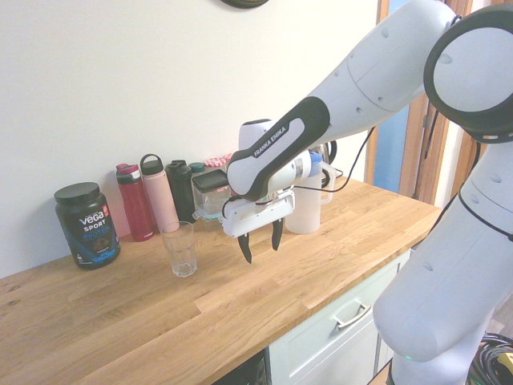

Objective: Pour me some water

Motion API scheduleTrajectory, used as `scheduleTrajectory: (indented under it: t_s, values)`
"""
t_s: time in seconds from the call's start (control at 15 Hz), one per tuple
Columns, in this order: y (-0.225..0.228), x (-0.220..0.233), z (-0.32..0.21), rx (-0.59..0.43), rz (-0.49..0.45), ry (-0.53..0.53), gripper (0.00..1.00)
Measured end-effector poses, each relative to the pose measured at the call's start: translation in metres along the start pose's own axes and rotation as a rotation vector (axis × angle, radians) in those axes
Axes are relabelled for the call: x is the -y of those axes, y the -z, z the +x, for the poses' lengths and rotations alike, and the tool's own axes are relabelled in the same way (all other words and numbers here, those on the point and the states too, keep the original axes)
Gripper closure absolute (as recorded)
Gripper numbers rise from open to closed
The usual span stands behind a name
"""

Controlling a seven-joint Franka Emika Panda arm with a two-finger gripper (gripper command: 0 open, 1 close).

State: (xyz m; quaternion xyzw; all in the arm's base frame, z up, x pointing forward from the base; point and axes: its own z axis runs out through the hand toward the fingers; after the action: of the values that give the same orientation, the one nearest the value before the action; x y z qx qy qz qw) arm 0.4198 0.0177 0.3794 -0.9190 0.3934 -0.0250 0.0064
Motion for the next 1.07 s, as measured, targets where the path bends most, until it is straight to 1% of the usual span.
scheduleTrajectory:
  t_s: [0.2,0.33,0.47,0.53,0.73,0.87,1.07]
  values:
    - [0.003,0.001,0.002,-0.009,0.01,-0.002,0.0]
    - [0.018,0.004,0.008,-0.022,0.026,-0.007,0.0]
    - [0.048,0.004,0.02,-0.024,0.033,0.01,0.0]
    - [0.065,0.001,0.026,-0.021,0.031,0.037,0.0]
    - [0.119,-0.013,0.048,-0.029,0.02,0.167,0.0]
    - [0.157,-0.029,0.071,-0.032,0.033,0.224,0.0]
    - [0.208,-0.067,0.104,-0.033,0.055,0.264,0.0]
